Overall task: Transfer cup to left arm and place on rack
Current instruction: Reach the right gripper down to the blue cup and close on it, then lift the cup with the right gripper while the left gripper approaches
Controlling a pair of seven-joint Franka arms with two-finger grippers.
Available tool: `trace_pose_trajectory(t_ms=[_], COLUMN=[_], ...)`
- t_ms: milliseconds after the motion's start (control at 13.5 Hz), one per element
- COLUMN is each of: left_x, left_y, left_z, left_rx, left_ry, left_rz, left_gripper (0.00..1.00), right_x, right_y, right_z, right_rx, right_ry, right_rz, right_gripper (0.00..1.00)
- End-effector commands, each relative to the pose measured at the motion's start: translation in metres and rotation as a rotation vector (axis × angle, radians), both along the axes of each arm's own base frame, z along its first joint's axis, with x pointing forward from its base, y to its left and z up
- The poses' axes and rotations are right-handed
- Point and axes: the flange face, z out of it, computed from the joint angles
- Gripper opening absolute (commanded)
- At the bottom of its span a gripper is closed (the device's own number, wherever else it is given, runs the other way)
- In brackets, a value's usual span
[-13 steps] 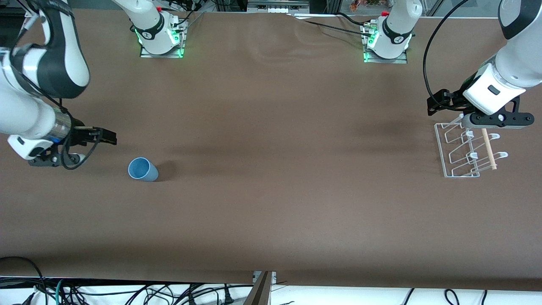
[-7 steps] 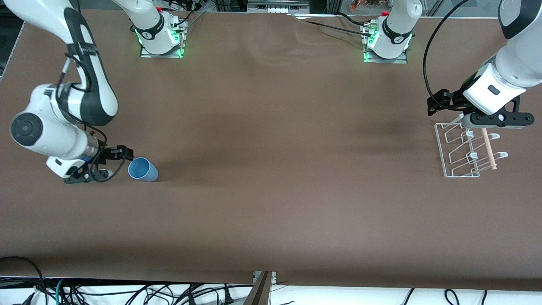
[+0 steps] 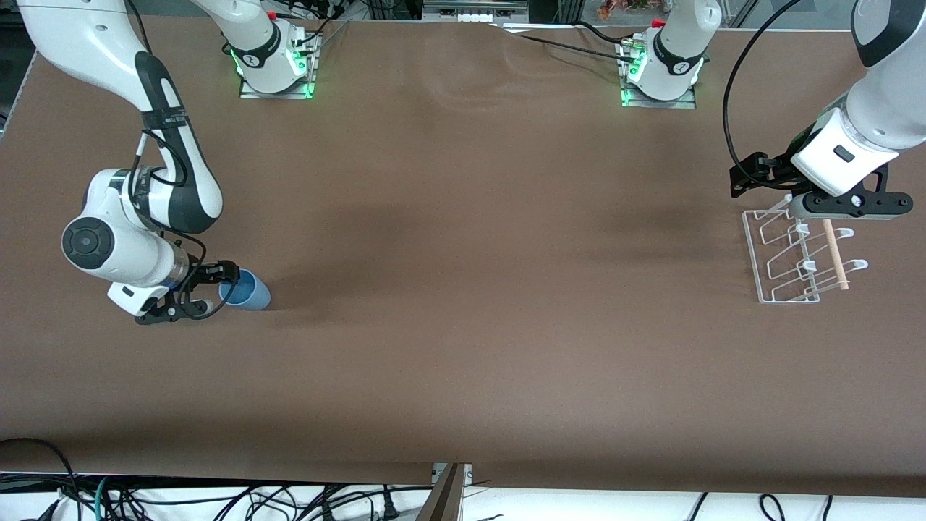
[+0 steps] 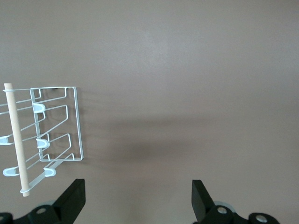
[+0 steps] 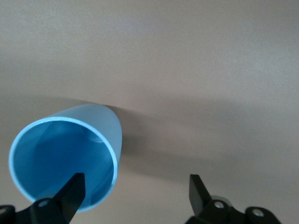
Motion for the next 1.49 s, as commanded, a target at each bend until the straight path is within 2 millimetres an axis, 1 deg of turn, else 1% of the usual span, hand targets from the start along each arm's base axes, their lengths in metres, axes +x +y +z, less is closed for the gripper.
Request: trace_pose_trajectory(t_ms=[0,74,149,223,297,371,520,669,743,817,891,966,1040,1114,1189,1263,1411], left_x=[-0.001,-0.001,-0.001,-0.001,-0.001,-0.001,-0.001,-0.001,-0.001,-0.001,-0.001,-0.001,-0.001,-0.002,-0.003,-0.004,-0.005], left_y=[-0.001,-0.001,-0.001,-0.001,-0.001,-0.001,-0.001,-0.001,-0.001,-0.002,-0.001,-0.001,-0.002,-0.002,-0.004,-0.012,-0.028], left_z=[0.006,0.006,0.006,0.006,0.006,0.006,0.006,0.006,0.006,0.006,0.006,0.006,0.006,0.006,0.005,0.006,0.002], left_rx=[0.001,0.001,0.001,0.001,0.001,0.001,0.001,0.001,0.001,0.001,0.001,0.001,0.0,0.001,0.001,0.0,-0.005], left_ry=[-0.008,-0.008,-0.008,-0.008,-0.008,-0.008,-0.008,-0.008,-0.008,-0.008,-0.006,-0.006,-0.005,0.003,0.006,0.008,0.016], left_rz=[0.006,0.006,0.006,0.006,0.006,0.006,0.006,0.006,0.006,0.005,0.006,0.005,0.0,-0.003,-0.007,-0.021,-0.048], left_gripper=[1.0,1.0,1.0,1.0,1.0,1.0,1.0,1.0,1.0,1.0,1.0,1.0,1.0,1.0,1.0,1.0,1.0], right_x=[-0.004,-0.005,-0.006,-0.008,-0.01,-0.01,-0.01,-0.009,-0.008,-0.007,-0.002,0.0,0.001,0.002,0.004,0.006,0.003], right_y=[-0.002,0.0,0.002,0.006,0.019,0.025,0.036,0.039,0.047,0.06,0.07,0.089,0.106,0.136,0.154,0.17,0.216], right_z=[-0.013,-0.016,-0.019,-0.021,-0.021,-0.021,-0.02,-0.015,-0.011,-0.004,0.01,0.023,0.032,0.043,0.053,0.064,0.083], right_rx=[-0.002,-0.002,-0.004,-0.004,0.004,0.005,0.013,0.018,0.023,0.024,0.014,0.007,0.016,0.055,0.083,0.116,0.231], right_ry=[-0.021,-0.022,-0.019,-0.011,-0.011,-0.011,-0.014,-0.02,-0.021,-0.001,0.037,0.073,0.1,0.098,0.091,0.088,0.124], right_rz=[-0.008,-0.026,-0.06,-0.101,-0.124,-0.151,-0.183,-0.179,-0.192,-0.205,-0.23,-0.252,-0.3,-0.348,-0.385,-0.449,-0.6], right_gripper=[0.83,0.72,0.57,0.33,0.13,0.0,0.0,0.0,0.0,0.0,0.0,0.0,0.0,0.0,0.0,0.0,0.0])
